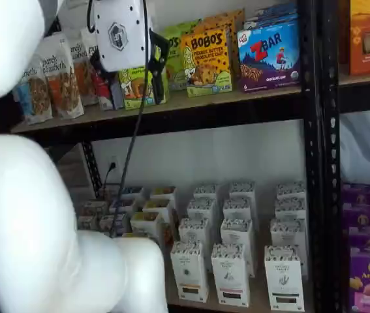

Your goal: Pick up the white box with a yellow strip in the middle, on the bottom shelf, the fourth box from the left

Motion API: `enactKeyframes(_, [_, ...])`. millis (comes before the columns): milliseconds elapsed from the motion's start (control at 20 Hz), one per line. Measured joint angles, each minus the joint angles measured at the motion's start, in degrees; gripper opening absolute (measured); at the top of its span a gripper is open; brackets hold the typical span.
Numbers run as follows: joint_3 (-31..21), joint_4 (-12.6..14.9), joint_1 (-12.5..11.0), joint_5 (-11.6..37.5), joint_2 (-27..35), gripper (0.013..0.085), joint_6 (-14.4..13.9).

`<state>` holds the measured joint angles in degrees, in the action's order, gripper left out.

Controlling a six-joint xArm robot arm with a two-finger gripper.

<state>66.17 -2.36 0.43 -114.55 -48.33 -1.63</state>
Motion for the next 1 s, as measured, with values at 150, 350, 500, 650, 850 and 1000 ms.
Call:
enactKeyframes(150, [-0.6,-6.9,-6.3,0.4,-0.5,0.085,3.2])
enactKeyframes(350, [-0.9,-8.3,-7.0,1.0,-0.7,0.085,3.7])
enactKeyframes(500, [-1.1,-7.7,-6.4,1.3,-0.7,0.085,3.4])
enactKeyframes(650, [-2.0,-7.0,-5.5,2.9,-1.2,0.085,3.0])
enactKeyframes(850, [-3.3,-6.2,-4.1,4.5,-1.1,0.085,2.1])
enactKeyframes(1000, [-4.9,-5.5,-2.8,6.4,-1.2,0.085,1.3])
